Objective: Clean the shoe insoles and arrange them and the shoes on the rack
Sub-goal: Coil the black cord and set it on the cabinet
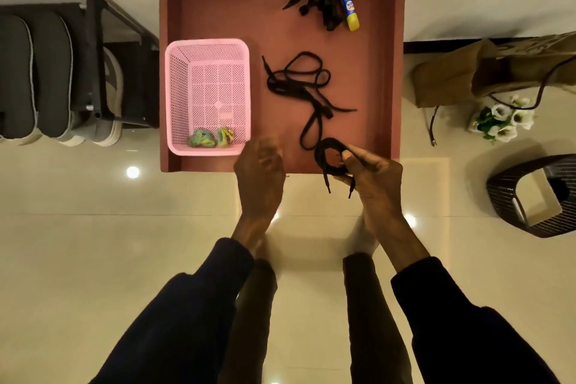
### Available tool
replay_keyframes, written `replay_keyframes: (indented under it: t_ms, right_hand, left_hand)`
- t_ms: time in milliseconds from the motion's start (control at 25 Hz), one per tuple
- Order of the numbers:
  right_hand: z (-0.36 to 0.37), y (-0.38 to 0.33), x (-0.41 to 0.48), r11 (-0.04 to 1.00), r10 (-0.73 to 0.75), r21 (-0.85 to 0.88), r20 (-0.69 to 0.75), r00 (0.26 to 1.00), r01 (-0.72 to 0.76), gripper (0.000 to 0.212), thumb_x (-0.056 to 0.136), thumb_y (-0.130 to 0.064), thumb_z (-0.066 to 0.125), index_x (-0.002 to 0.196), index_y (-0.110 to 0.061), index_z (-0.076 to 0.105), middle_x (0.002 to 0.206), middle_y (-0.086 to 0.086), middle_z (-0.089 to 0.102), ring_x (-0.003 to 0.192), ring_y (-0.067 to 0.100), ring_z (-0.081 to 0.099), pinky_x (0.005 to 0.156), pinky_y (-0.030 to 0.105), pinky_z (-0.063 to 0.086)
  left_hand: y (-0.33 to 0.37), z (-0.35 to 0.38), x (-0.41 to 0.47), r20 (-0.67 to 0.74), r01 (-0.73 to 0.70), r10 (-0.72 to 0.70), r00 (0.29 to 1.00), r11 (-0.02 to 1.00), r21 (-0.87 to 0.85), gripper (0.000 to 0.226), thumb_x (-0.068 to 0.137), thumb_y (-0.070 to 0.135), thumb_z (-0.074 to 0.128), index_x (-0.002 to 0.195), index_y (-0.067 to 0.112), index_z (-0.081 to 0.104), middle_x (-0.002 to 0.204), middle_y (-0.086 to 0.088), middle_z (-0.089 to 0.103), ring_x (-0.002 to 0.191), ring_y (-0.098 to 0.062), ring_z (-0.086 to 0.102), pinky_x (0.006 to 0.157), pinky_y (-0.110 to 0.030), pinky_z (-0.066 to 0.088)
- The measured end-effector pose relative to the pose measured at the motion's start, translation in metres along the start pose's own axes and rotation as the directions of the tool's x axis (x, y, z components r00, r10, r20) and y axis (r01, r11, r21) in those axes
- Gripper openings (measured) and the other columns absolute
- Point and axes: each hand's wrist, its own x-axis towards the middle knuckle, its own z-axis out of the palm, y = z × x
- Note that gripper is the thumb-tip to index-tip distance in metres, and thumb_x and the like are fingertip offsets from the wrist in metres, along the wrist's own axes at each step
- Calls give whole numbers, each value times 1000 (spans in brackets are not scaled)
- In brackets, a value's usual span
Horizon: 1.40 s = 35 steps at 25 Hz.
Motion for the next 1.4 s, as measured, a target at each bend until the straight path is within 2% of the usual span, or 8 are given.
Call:
replay_keyframes:
  t_ms: [200,320,440,680,960,1120,1240,1400]
  right_hand:
    - [11,39,-19,1000,13,-8,-14,1000,-13,29,91,-5,68,120,1,68,104,15,75,91,30,74,78,40,62]
    - [13,61,-28,998,20,-52,30,999,-18,28,92,-5,67,119,1,69,102,14,75,91,29,74,77,38,62]
    - [11,75,-27,995,13,-96,83,997,-5,26,92,-3,66,118,1,69,99,14,75,89,30,74,75,35,62]
    - [1,91,-18,992,21,-126,91,996,-9,25,93,-5,66,117,0,70,96,14,75,88,29,74,76,37,62]
    - [-1,93,-21,992,5,-129,98,995,8,27,93,-6,66,119,-2,70,98,11,76,89,28,74,76,36,62]
    - [-1,89,-24,986,-6,-163,106,994,24,29,92,-6,67,121,-2,68,105,6,76,97,20,73,75,30,61]
    - [-2,101,-28,979,22,-206,104,994,0,30,91,-8,69,120,-3,69,110,6,74,98,16,73,75,29,61]
    - [-7,132,-39,955,116,-285,105,988,-82,31,89,-6,70,120,-4,69,111,9,74,94,17,74,73,33,62]
  left_hand:
    - [-55,-15,-47,61,318,-315,947,947,-50,15,90,4,75,105,8,76,100,1,77,88,-12,74,77,-21,60]
    - [-90,1,-44,69,557,-555,829,809,-189,21,86,7,81,105,11,75,107,-7,76,94,-26,75,82,-34,62]
    - [-112,24,-29,130,653,-661,739,655,-381,32,84,3,81,115,5,70,118,-16,72,105,-32,72,91,-42,60]
    - [-146,57,-13,98,683,-707,701,625,-377,21,76,14,90,91,13,75,105,-13,77,102,-31,73,97,-47,58]
    - [-138,68,-28,159,610,-725,670,417,-674,20,88,-16,66,106,-8,66,93,-22,68,79,-27,69,66,-24,60]
    - [-164,42,-83,297,685,-719,629,331,-649,19,92,-14,62,112,-13,62,114,-35,67,95,-32,73,85,-33,61]
    - [-183,14,-136,412,739,-684,602,280,-613,24,100,-9,52,121,-7,64,119,-21,73,114,-29,71,106,-41,54]
    - [-188,-13,-188,427,681,-681,595,145,-717,39,102,-14,43,132,6,57,122,-14,73,115,-29,70,104,-45,53]
